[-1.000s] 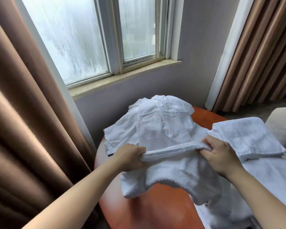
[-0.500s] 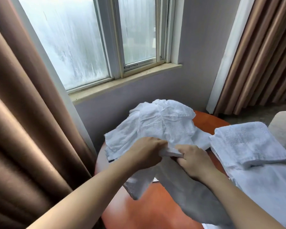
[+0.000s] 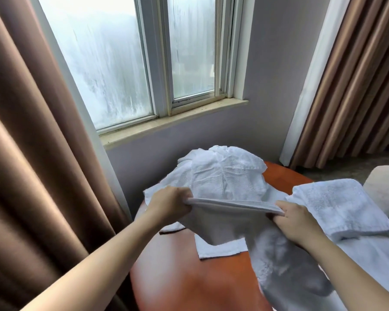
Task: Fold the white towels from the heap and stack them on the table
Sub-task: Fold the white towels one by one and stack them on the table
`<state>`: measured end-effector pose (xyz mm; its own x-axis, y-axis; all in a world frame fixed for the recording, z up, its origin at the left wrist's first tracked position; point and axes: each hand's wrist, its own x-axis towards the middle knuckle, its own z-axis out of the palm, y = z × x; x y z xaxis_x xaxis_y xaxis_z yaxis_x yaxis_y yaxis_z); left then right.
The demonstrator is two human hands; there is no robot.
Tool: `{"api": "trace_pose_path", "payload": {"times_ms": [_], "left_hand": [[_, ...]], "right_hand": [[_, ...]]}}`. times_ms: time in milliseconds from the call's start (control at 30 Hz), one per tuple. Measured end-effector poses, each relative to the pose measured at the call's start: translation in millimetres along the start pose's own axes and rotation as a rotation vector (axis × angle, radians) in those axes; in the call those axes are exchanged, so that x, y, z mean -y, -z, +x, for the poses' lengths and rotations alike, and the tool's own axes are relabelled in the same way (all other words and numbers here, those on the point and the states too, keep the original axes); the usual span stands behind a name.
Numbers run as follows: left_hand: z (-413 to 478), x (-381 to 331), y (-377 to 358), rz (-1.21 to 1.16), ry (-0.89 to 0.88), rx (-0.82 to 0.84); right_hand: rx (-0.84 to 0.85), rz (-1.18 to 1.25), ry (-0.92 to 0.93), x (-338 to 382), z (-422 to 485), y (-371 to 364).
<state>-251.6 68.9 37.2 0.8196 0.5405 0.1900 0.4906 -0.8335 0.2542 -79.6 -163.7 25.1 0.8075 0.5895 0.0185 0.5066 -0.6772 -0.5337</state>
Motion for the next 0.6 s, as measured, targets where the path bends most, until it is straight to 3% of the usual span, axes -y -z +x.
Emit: {"api": "trace_pose_path", "payload": {"times_ms": [100,233,367,500,600], "left_hand": [[0,-15,12,-0.221,-0.051,-0.04],[-1,-32,20,-0.42,-0.224,-0.053],[-9,-47,28,-0.521,-0.217,-0.046],[-11,-46,40,-0.703,-0.156,0.007],[-9,-34,43,-0.81,-0.178,0.1]], "right_hand": [[0.058,-0.056,-0.01,-2,-3,4],[0.164,0.016,0.271,28,-14,4],[0.176,0.085,0.466,78,-29,-14],[0.045,0.291,0.401,86,-28,-31],[0.12,0.527,0.327,83,-26,-30]]}}
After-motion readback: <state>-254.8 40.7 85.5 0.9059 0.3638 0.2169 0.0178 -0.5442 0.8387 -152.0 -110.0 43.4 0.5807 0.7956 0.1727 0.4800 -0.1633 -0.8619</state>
